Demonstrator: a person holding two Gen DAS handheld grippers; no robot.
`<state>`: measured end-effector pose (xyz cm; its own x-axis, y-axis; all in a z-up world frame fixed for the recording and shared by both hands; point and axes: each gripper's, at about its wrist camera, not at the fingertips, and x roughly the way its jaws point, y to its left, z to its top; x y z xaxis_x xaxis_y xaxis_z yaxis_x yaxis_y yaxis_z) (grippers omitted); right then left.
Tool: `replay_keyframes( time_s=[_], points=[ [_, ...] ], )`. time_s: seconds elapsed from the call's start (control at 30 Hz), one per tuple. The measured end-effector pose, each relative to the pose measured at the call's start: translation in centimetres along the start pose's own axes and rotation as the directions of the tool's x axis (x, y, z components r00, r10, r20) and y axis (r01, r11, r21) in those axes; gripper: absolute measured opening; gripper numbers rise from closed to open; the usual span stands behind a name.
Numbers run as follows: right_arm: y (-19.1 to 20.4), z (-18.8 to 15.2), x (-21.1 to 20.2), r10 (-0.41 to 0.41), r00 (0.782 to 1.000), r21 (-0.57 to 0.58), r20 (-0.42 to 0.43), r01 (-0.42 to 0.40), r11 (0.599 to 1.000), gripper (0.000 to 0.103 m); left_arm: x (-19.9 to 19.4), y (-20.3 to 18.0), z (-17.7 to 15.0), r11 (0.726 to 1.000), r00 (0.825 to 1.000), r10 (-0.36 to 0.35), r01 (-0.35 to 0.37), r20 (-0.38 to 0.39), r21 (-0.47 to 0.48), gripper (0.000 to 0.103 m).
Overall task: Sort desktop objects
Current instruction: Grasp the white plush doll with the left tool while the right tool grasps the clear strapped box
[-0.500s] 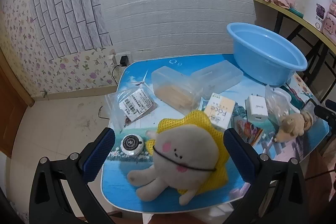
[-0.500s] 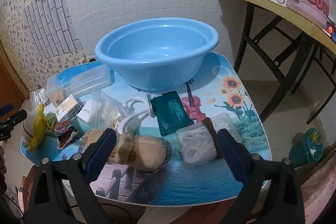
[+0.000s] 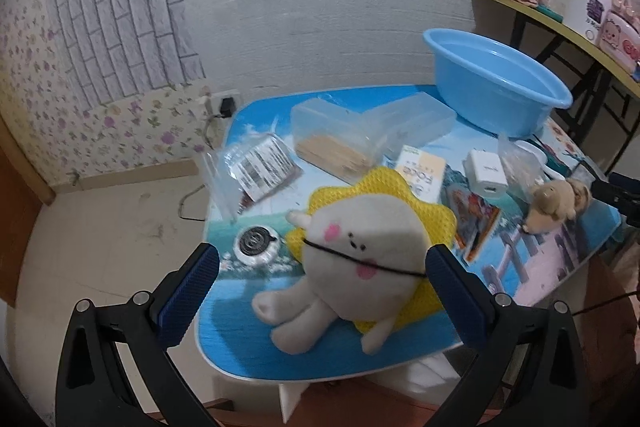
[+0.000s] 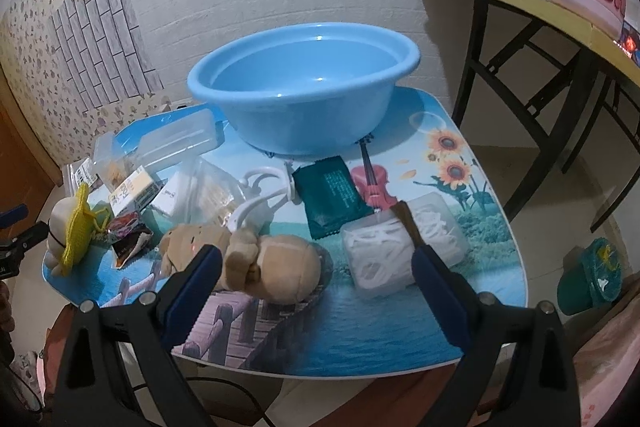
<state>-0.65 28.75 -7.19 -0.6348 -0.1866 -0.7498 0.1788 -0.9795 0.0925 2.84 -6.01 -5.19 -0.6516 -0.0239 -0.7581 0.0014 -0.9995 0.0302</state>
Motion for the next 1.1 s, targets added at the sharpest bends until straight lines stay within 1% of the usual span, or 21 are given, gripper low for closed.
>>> replay_keyframes(
  time_s=[0.13,0.23,0.3,0.43,0.57,0.7,0.77,0.93,1.0,1.1],
  points=[
    [-0.1,-0.4,0.4,-0.024,0.999,-0.009,-0.023,0.023,1.0,0.093,1.2,-0.9,-0.1,1.0,0.999,0.0,0.0,-0.032,0.019,0.103],
    [-0.4,-0.5,0.4,0.009,0.999,0.007,-0.03,-0.009,1.0,0.093,2.0,-1.8,-0.1,0.999,0.998,-0.035,0.037,-0.047,0.028,0.103],
    [-0.3,-0.6,0.4,0.015,0.999,-0.004,-0.031,-0.015,1.0,0.093,2.7,-2.5,-0.1,0.998,0.997,-0.044,0.046,-0.058,0.042,0.103],
    [-0.9,-0.4,0.4,-0.012,1.0,0.006,-0.026,0.012,1.0,0.093,4.1,-3.2,-0.3,0.998,0.995,-0.023,0.028,-0.093,0.052,0.103],
    [-2.9,-0.2,0.3,-0.052,0.998,0.037,-0.018,0.053,0.998,0.093,5.0,-3.8,-0.9,0.997,0.993,-0.025,0.032,-0.115,0.065,0.103],
    [-5.1,-0.4,0.8,-0.103,0.994,0.051,-0.021,0.104,0.993,0.093,5.9,-3.9,-1.2,0.998,0.993,-0.002,0.01,-0.122,0.067,0.103],
    [-5.6,-0.5,1.2,-0.114,0.993,0.051,-0.029,0.115,0.992,0.093,6.1,-3.8,-1.1,0.998,0.993,0.001,0.007,-0.12,0.062,0.103],
    [-6.0,-0.7,2.2,-0.094,0.995,0.048,-0.027,0.095,0.994,0.093,6.4,-3.7,-1.0,0.999,0.993,-0.006,0.012,-0.117,0.047,0.103],
    [-5.8,-0.6,2.5,-0.078,0.997,0.038,-0.012,0.078,0.996,0.093,6.4,-3.7,-1.0,0.999,0.994,-0.005,0.011,-0.113,0.048,0.103],
    [-5.6,-0.3,3.0,-0.085,0.996,0.004,0.015,0.085,0.996,0.093,6.4,-3.8,-1.1,0.999,0.994,-0.006,0.012,-0.112,0.051,0.103]
  ],
)
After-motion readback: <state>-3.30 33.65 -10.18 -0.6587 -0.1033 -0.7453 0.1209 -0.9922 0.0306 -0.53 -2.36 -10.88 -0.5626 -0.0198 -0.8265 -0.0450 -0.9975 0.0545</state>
